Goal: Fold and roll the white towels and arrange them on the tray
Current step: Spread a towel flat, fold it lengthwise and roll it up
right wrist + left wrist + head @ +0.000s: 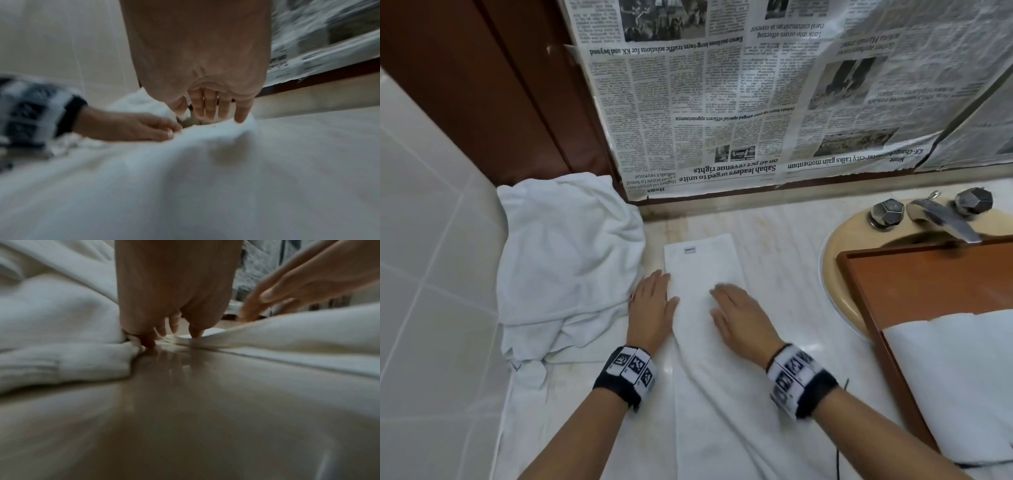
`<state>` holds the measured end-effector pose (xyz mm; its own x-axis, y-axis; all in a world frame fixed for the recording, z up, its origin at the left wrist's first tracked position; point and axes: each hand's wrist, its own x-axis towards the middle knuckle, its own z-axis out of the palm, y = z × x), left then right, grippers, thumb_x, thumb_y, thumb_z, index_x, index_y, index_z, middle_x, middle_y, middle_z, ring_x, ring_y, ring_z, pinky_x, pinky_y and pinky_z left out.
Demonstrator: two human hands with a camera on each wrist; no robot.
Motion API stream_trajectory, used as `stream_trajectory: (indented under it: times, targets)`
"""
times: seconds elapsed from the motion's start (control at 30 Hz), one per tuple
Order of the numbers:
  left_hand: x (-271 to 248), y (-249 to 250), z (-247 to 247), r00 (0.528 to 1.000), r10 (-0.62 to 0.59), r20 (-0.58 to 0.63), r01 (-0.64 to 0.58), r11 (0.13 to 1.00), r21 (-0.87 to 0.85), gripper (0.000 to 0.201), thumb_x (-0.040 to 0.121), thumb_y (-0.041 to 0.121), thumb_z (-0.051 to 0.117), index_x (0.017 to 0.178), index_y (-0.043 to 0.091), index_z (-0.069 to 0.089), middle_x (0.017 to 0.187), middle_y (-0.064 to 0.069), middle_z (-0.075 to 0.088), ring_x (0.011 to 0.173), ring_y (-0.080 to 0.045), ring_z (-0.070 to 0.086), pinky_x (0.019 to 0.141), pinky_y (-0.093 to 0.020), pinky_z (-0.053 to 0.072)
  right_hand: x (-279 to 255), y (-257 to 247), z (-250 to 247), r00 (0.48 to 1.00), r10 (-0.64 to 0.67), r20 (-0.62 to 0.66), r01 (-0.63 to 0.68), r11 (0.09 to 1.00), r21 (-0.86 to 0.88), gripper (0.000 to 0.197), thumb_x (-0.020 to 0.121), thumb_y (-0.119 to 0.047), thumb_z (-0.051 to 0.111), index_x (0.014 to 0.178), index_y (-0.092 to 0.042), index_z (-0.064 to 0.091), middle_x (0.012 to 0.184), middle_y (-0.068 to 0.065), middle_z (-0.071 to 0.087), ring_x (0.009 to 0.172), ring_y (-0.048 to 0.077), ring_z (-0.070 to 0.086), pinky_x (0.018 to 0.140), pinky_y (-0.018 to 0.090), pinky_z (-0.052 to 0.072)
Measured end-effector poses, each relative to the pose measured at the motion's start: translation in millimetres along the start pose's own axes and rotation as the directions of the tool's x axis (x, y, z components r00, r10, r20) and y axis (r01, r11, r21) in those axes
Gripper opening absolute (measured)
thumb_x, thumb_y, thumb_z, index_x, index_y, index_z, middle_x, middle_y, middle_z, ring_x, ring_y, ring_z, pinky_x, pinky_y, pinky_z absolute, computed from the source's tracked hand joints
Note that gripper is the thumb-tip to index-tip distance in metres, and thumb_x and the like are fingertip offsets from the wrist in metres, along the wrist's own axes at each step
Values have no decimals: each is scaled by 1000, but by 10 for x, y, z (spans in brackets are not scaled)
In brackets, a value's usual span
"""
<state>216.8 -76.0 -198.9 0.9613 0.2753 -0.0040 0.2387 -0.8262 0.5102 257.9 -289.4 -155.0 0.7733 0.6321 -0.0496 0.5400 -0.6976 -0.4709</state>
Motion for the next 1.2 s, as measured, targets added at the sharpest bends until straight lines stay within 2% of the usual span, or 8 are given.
stream_trajectory:
  times: [0.2,0.3,0.43,0.6,0.77,0.9,1.07,1.2]
  targets:
    - [257,238,155,974,-93,209,29,957,289,53,103,53,10,156,48,1,164,22,-9,153,-19,-10,118,-57,6,594,282,173,963,10,270,63,964,-258,85,87,-64,-19,158,-23,1,164,-8,-7,152,17,-6,123,46,4]
    - [238,195,111,971,-144,189,78,945,319,56,101,57,5,155,48,-3,163,25,-11,153,-20,-11,120,-51,4,645,592,69,967,88,241,-8,949,-315,71,92,-60,-13,156,-29,-10,158,-15,-20,151,16,-14,122,48,-3]
    - [186,185,49,963,-169,212,113,961,251,55,105,52,15,157,43,1,164,21,-9,153,-21,-10,121,-50,3,545,892,-128,968,214,134,-164,936,-311,58,105,-46,10,158,-27,-4,163,-12,-12,151,21,-12,122,50,-2]
    - [-521,519,126,949,-100,300,28,971,237,66,94,58,-2,157,42,0,164,22,-11,153,-20,-11,120,-55,3,-272,460,242,994,-58,94,81,964,-255,56,102,-41,28,152,-17,36,159,-1,29,146,25,29,112,52,20]
    - [-956,423,190,959,-113,260,43,964,261,59,95,61,-4,153,52,-9,160,28,-19,152,-16,-16,121,-53,0,-625,425,341,984,73,163,-25,959,-282,60,104,-49,19,156,-21,23,164,-7,15,151,18,16,119,52,19]
    - [-991,415,175,955,-185,233,125,960,250,58,98,54,1,155,49,-5,161,28,-15,153,-21,-12,119,-56,-3,-645,564,178,974,182,134,-143,956,-257,62,101,-47,3,158,-24,1,162,-13,-10,152,17,-5,122,47,1]
    - [-1249,644,273,944,-161,288,102,972,211,61,96,55,1,155,46,-6,161,26,-18,152,-19,-18,120,-59,-6,-844,84,375,992,88,93,-69,979,-189,57,105,-40,19,157,-17,18,164,-4,10,152,18,9,120,50,12]
    - [-1425,608,229,942,-195,275,128,961,243,65,92,61,-4,156,46,-6,161,25,-17,152,-18,-17,120,-55,-6,-1005,214,469,984,79,160,-43,975,-216,59,105,-46,16,158,-21,13,164,-8,4,152,14,5,120,49,9]
